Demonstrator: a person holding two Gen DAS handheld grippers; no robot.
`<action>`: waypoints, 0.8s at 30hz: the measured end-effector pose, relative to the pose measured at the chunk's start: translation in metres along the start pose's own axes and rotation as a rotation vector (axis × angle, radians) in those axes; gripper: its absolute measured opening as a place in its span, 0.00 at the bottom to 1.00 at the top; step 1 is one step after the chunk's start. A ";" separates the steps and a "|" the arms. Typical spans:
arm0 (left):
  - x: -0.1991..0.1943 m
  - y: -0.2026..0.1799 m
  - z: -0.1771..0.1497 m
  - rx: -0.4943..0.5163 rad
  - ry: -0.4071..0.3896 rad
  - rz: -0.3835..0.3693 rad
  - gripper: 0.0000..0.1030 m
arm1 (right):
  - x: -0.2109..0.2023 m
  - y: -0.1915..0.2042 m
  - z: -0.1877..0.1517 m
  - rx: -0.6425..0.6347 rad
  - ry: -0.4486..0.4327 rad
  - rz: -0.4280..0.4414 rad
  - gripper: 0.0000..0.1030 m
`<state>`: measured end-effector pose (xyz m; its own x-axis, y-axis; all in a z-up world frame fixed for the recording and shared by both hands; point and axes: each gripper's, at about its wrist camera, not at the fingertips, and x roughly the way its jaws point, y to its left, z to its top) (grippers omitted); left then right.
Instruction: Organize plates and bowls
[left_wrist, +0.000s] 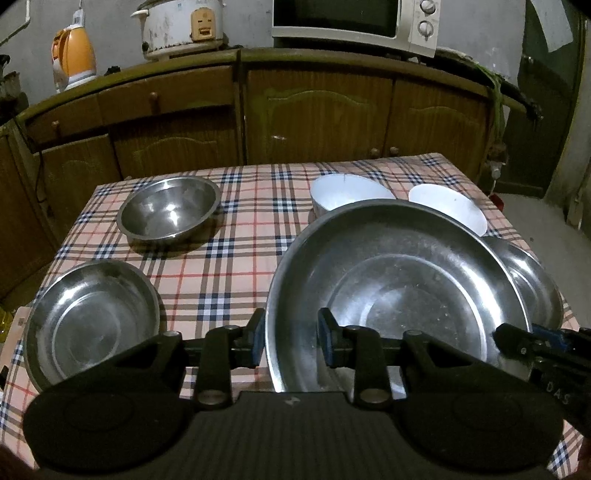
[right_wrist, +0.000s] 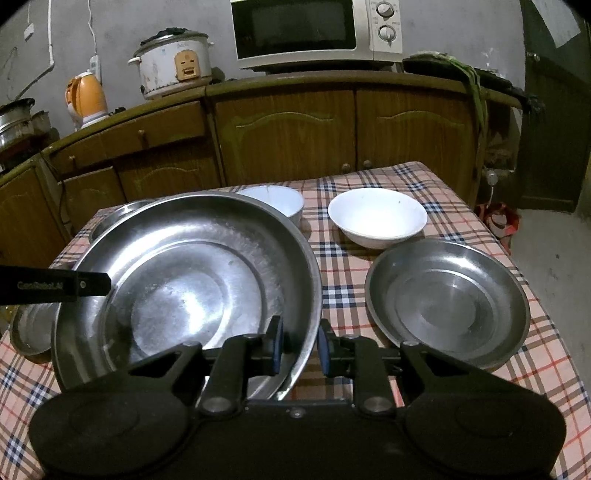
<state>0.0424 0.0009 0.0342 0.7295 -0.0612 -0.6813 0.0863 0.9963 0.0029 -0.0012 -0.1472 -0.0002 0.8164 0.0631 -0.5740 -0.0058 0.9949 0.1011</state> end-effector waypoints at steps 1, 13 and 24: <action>0.001 0.000 -0.001 -0.001 0.002 0.001 0.29 | 0.001 0.000 -0.001 0.000 0.002 -0.001 0.25; 0.012 0.002 -0.006 -0.005 0.027 0.002 0.29 | 0.013 0.002 -0.010 -0.001 0.043 -0.006 0.26; 0.024 0.003 -0.013 -0.011 0.060 0.012 0.29 | 0.026 0.003 -0.018 0.001 0.079 0.000 0.27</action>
<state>0.0515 0.0036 0.0083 0.6880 -0.0458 -0.7243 0.0702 0.9975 0.0037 0.0095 -0.1411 -0.0298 0.7681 0.0688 -0.6366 -0.0048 0.9948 0.1016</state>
